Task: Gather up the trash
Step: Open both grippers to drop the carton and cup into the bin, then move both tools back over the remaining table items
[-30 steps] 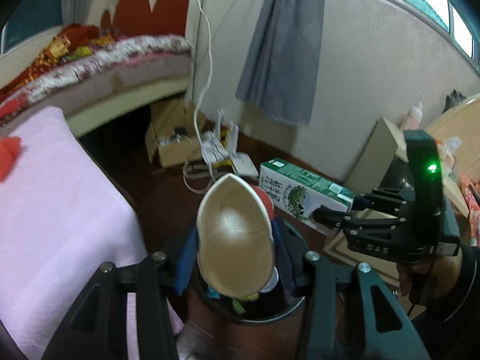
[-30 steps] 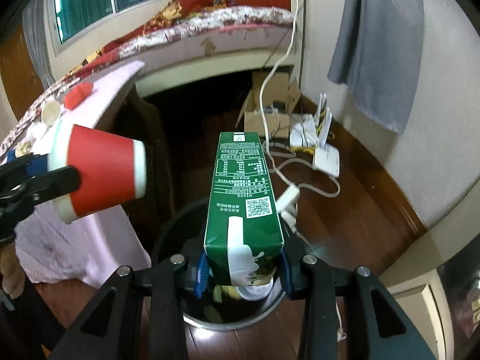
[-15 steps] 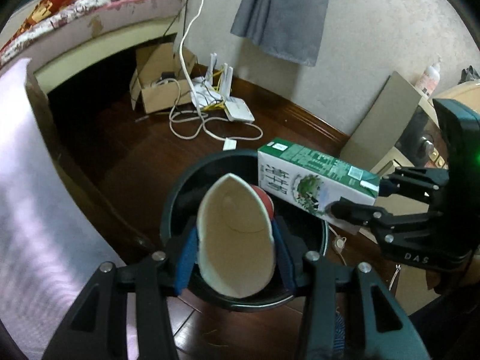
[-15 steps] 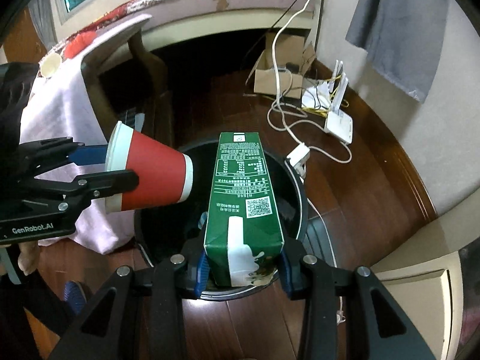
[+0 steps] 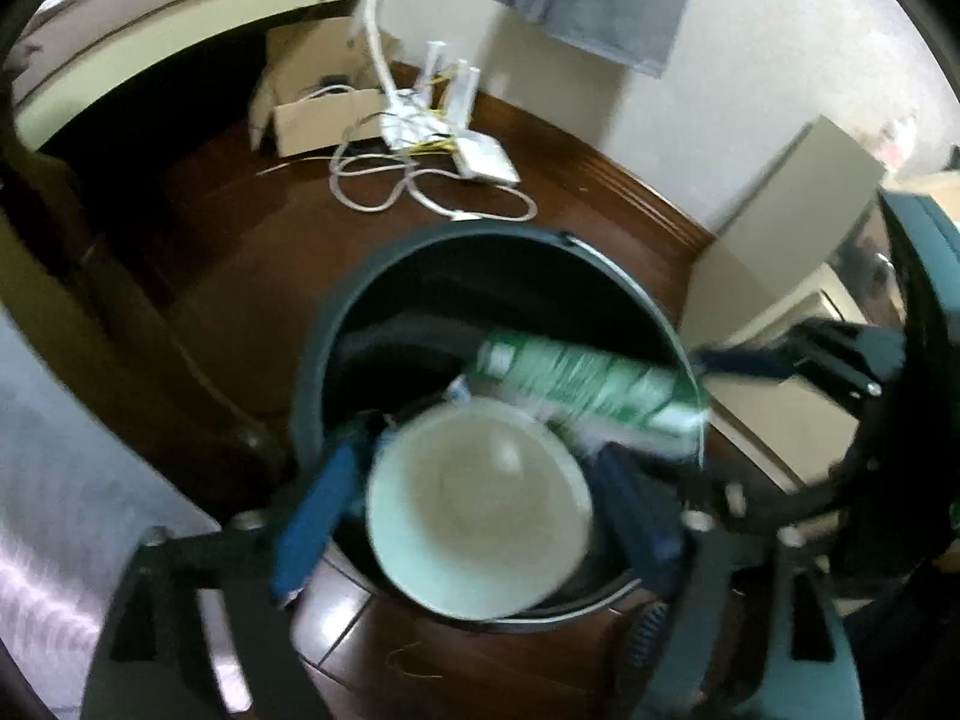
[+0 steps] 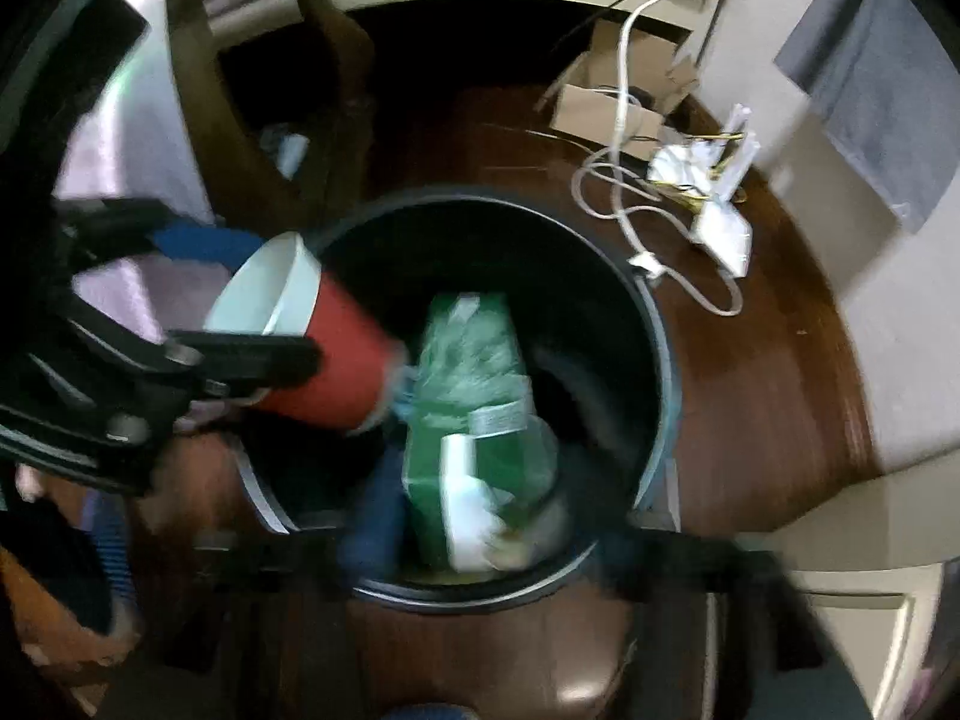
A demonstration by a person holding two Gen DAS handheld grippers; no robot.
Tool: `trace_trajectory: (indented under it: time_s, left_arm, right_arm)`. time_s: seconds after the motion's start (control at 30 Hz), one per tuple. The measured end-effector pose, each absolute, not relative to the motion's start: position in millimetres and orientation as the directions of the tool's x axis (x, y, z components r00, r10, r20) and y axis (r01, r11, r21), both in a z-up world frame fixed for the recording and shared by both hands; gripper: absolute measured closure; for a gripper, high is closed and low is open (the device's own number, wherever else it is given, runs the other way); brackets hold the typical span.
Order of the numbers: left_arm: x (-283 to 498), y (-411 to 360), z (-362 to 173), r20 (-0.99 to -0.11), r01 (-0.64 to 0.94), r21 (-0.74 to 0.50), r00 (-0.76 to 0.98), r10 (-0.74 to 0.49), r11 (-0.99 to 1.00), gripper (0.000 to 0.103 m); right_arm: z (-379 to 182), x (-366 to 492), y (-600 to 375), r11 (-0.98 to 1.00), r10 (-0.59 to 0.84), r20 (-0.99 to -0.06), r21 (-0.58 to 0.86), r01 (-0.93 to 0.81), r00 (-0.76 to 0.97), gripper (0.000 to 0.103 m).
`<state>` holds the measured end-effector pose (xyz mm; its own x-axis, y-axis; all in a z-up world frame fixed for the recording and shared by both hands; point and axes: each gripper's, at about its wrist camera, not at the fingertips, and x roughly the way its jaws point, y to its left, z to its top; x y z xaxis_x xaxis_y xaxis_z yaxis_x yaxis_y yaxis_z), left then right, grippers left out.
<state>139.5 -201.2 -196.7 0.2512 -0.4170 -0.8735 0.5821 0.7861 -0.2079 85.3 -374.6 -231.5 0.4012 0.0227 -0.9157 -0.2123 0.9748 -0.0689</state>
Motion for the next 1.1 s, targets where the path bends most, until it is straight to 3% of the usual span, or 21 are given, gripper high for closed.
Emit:
trace_trajectory:
  time_s: [0.1,0.27,0.77,1.1]
  left_arm:
    - [139,-189,-196,-0.868,0.537,-0.213,0.28,-0.411,0.816,0.005]
    - [132,-176,-194,-0.865,0.493,-0.182,0.331,-0.377,0.851,0.003]
    - [110,-139,-142,-0.802,0.409,-0.112,0.501,-0.325,0.906,0.001]
    - [92,-96,-89,-0.716,0.344,-0.096,0.628,-0.305,0.934,0.001]
  right_arm:
    - [-237,82,-381,0.971,-0.031,-0.911,-0.126,-0.204,0.412,0.008]
    - [-233,80,-392,0.981,-0.027,-0.904,-0.106,-0.162,0.426,0.0]
    - [-168,75,-371,0.993,0.041,-0.84,-0.025,-0.114,0.541,0.0]
    - [-107,71,-337,0.989,0.098,-0.759,0.003,-0.148,0.643,0.0]
